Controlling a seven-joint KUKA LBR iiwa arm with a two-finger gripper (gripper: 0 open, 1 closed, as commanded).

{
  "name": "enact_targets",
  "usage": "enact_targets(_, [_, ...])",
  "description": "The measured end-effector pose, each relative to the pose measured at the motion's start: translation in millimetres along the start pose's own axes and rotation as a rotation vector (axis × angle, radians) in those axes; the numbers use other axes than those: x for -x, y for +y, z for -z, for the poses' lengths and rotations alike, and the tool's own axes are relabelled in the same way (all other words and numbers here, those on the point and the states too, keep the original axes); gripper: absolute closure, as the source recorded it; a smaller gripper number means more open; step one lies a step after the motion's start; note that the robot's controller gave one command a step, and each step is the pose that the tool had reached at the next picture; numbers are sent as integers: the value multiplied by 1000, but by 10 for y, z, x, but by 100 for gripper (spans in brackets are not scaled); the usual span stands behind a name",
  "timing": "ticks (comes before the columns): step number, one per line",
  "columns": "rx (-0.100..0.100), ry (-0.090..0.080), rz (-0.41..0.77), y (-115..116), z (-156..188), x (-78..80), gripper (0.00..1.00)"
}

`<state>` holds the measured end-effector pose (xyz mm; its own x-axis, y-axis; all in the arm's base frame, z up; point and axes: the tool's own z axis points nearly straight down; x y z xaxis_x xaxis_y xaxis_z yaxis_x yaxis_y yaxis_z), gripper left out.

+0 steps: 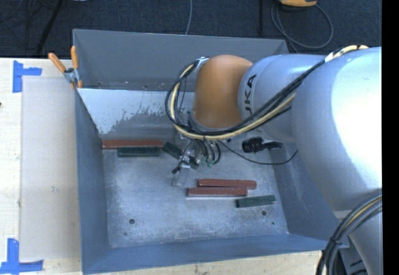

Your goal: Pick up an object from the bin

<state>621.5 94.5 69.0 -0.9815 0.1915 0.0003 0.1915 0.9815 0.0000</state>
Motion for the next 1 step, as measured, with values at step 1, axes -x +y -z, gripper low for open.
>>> enact_targets(1, [-1, 1, -28, 35, -25, -22, 0])
